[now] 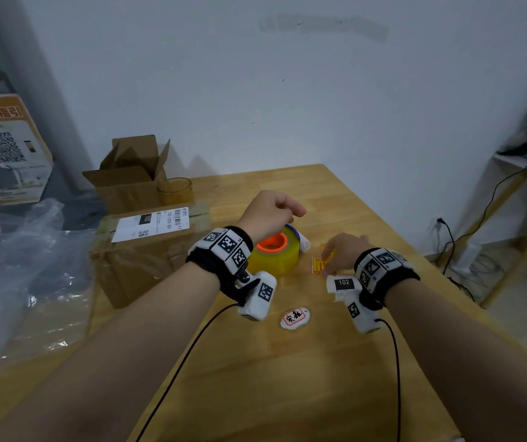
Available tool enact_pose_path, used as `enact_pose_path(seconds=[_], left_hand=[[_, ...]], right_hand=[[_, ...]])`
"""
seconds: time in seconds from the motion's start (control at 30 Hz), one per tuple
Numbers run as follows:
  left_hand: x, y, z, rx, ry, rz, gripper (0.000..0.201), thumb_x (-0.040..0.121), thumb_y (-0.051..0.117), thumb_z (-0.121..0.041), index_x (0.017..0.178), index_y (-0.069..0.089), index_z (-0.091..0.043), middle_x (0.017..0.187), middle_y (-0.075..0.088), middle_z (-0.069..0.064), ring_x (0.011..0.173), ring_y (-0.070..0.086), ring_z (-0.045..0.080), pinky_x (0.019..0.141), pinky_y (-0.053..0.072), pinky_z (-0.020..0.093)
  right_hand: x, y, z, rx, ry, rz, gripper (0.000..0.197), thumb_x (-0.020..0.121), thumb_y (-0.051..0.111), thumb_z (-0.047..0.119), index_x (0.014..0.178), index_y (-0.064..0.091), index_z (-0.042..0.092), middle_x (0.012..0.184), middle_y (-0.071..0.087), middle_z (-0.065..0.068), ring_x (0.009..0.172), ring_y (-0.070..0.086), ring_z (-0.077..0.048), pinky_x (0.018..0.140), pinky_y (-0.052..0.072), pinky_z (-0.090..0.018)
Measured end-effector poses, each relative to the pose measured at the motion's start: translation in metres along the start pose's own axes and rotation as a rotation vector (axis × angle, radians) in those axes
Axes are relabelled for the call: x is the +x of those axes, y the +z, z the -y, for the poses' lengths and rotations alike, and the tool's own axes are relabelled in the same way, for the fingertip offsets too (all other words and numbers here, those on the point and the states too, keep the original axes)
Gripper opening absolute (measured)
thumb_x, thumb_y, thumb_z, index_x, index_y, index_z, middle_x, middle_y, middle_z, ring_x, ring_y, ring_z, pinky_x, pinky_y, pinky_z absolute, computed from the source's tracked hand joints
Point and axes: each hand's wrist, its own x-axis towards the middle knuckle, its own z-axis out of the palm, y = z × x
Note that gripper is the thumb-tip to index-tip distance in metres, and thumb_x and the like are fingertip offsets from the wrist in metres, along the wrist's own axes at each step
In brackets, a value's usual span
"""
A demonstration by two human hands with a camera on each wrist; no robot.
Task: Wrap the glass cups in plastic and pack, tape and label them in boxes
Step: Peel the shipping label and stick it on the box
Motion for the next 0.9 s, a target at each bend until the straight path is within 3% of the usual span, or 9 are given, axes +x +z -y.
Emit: enact_pose_path(seconds=[0.07, 0.23, 0.5, 0.63, 0.77, 0.9], left_hand=[[0.0006, -0.0007, 0.0022, -0.014, -0.008, 0.000, 0.044, 0.093, 0.045, 0.005, 0.084, 0.074, -0.026, 0.096, 0.073, -0.011, 0.098, 0.072, 0.014, 0.086, 0.061, 0.036], [0.0012, -0.0006, 0.0059, -0.036, -0.007, 0.000, 0.043, 0.092, 0.045, 0.005, 0.083, 0.075, -0.025, 0.095, 0.074, -0.009, 0.098, 0.073, 0.018, 0.081, 0.060, 0.033], [-0.0006, 0.0026, 0.0067, -0.026, -0.014, 0.020, 0.043, 0.093, 0.044, 0.005, 0.083, 0.074, -0.024, 0.095, 0.075, -0.007, 0.098, 0.074, 0.019, 0.076, 0.058, 0.030], [-0.0009, 0.0028, 0.0076, -0.026, -0.029, 0.024, 0.044, 0.092, 0.044, 0.007, 0.083, 0.074, -0.024, 0.092, 0.075, -0.008, 0.093, 0.073, 0.015, 0.075, 0.058, 0.031], [-0.0019, 0.0047, 0.0070, -0.020, -0.038, 0.030, 0.044, 0.093, 0.044, 0.007, 0.084, 0.075, -0.023, 0.093, 0.075, -0.008, 0.095, 0.074, 0.015, 0.079, 0.060, 0.037], [-0.0041, 0.0086, 0.0073, -0.013, -0.042, 0.040, 0.043, 0.094, 0.043, 0.007, 0.086, 0.075, -0.020, 0.092, 0.074, -0.006, 0.098, 0.073, 0.020, 0.074, 0.055, 0.035]], right_hand=[[0.0001, -0.0014, 0.0022, -0.005, 0.019, 0.017, 0.044, 0.079, 0.087, 0.041, 0.116, 0.076, 0.020, 0.119, 0.071, -0.001, 0.107, 0.050, -0.025, 0.099, 0.030, -0.037], [-0.0020, -0.0029, 0.0068, -0.022, 0.015, 0.021, 0.050, 0.081, 0.086, 0.039, 0.122, 0.073, 0.013, 0.123, 0.071, -0.006, 0.115, 0.064, -0.026, 0.105, 0.043, -0.038], [-0.0027, -0.0051, 0.0069, 0.025, -0.027, 0.034, 0.042, 0.078, 0.089, 0.032, 0.116, 0.078, 0.018, 0.120, 0.073, -0.005, 0.111, 0.068, -0.024, 0.095, 0.054, -0.036], [0.0001, -0.0022, 0.0086, 0.051, -0.034, 0.053, 0.036, 0.076, 0.089, 0.027, 0.108, 0.080, 0.013, 0.106, 0.076, -0.007, 0.100, 0.071, -0.025, 0.088, 0.059, -0.037], [-0.0010, 0.0006, 0.0100, 0.064, -0.030, 0.042, 0.032, 0.075, 0.087, 0.028, 0.094, 0.076, 0.005, 0.088, 0.074, -0.010, 0.089, 0.071, -0.027, 0.072, 0.055, -0.033], [-0.0058, 0.0003, 0.0067, 0.081, -0.038, 0.018, 0.039, 0.081, 0.084, 0.027, 0.110, 0.074, 0.004, 0.108, 0.075, -0.014, 0.102, 0.070, -0.029, 0.087, 0.057, -0.038]])
